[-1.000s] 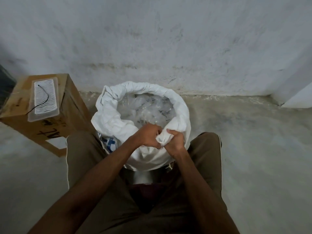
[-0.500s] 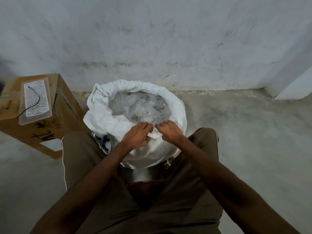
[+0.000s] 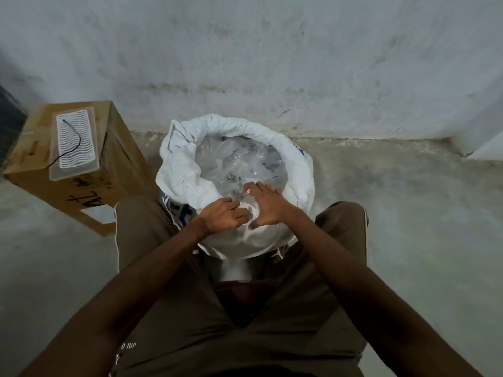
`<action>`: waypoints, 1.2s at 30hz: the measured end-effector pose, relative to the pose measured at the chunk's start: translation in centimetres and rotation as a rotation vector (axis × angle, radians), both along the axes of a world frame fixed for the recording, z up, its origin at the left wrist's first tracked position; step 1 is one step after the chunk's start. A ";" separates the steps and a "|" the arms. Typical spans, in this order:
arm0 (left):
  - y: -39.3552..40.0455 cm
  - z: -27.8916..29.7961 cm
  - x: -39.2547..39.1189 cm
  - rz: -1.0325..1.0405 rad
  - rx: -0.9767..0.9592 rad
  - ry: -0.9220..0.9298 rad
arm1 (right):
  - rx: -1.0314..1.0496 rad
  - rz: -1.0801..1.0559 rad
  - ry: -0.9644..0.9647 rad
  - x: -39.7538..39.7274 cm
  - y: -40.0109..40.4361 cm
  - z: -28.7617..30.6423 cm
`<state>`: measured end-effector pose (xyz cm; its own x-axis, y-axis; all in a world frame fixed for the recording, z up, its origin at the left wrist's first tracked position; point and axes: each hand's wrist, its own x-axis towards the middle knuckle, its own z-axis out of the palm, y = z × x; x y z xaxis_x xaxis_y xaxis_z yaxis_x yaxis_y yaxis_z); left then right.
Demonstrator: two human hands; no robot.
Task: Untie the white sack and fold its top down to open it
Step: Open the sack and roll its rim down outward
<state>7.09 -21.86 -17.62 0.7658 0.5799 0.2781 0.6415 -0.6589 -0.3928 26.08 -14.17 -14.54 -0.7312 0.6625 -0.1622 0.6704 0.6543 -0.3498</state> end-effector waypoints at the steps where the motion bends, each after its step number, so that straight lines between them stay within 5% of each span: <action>1: -0.2 0.2 0.4 -0.022 -0.034 -0.001 | 0.005 0.025 -0.060 -0.6 0.2 0.0; 3: -0.9 0.9 0.9 0.014 -0.195 -0.100 | 0.020 -0.018 -0.119 -1.5 0.1 0.0; 6: -1.6 2.3 0.2 0.244 -0.668 -0.538 | 0.070 -0.079 -0.072 -2.4 -0.8 -1.2; 8: -1.5 2.6 -0.8 0.337 -0.665 -0.677 | 0.140 -0.100 -0.078 -2.3 -1.1 -2.3; 11: -0.4 2.6 -2.3 0.555 -0.475 -0.299 | 0.326 -0.065 -0.135 -1.8 -2.5 -4.6; 15: 0.5 3.4 -0.9 0.559 -0.588 0.038 | 0.359 0.014 -0.071 -1.5 -3.9 -6.0; 18: 0.2 2.6 -1.0 0.509 -0.573 0.062 | 0.139 -0.029 -0.002 -2.2 -2.8 -4.2; 24: -1.3 -1.2 -2.5 0.100 -0.151 0.005 | -0.010 -0.015 0.023 -4.6 -1.8 -2.6; 31: -1.9 1.0 -5.3 0.265 -0.618 -0.393 | 0.140 -0.135 -0.022 -6.4 -3.5 -4.9; 36: -0.2 1.5 -8.1 0.468 -0.542 -0.204 | 0.270 -0.043 -0.090 -6.2 -5.0 -7.7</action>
<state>-0.97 -22.11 -16.09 0.3691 0.9289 -0.0291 0.9280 -0.3667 0.0662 19.90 -19.22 -22.19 -0.6924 0.7205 -0.0383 0.7199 0.6862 -0.1044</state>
